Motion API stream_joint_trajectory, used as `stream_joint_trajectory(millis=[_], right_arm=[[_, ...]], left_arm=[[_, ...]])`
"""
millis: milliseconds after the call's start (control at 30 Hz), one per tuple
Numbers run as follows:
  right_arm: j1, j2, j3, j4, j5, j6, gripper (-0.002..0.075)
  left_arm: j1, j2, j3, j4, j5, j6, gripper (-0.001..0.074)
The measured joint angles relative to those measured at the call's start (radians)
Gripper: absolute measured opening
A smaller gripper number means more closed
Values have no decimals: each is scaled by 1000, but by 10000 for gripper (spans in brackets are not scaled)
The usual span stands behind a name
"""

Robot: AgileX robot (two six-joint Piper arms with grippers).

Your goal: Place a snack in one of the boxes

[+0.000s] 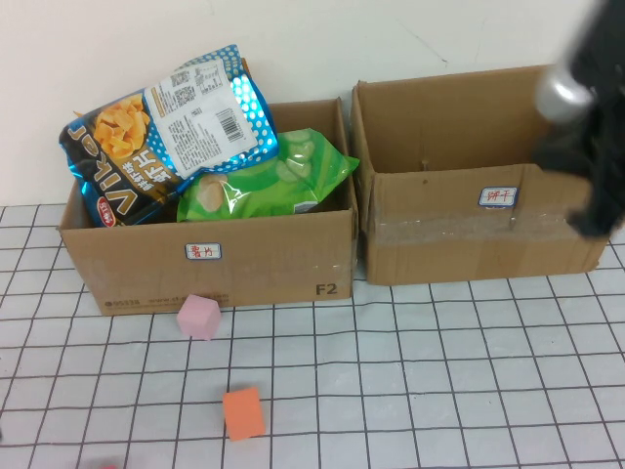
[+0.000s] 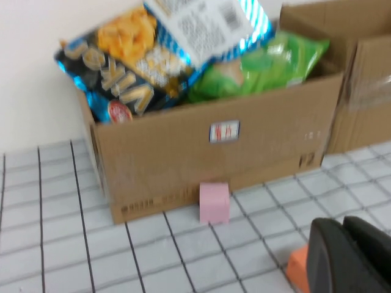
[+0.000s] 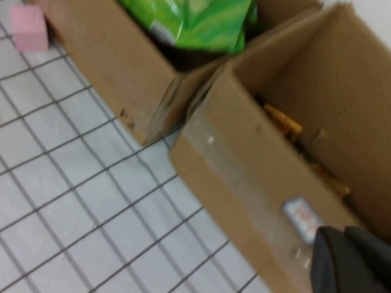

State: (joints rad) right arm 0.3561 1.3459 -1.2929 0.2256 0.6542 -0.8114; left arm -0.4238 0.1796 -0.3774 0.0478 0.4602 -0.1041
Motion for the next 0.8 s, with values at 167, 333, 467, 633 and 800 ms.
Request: stream_joint_trajectory(millis=[167, 333, 467, 633, 800], right_arm=[[0, -216, 280, 28, -138, 0, 6], [0, -410, 500, 46, -209, 2, 6], [0, -580, 638, 50, -222, 11, 6], [0, -764, 778, 52, -224, 49, 6], [0, -884, 871, 52, -195, 71, 6]], left_arm=[[0, -10, 65, 2, -47, 0, -1], [0, -10, 66, 2, -78, 0, -1], [0, -10, 66, 4, -78, 0, -1], [0, -10, 66, 6, -78, 0, -1], [0, -10, 66, 26, -65, -2, -1]])
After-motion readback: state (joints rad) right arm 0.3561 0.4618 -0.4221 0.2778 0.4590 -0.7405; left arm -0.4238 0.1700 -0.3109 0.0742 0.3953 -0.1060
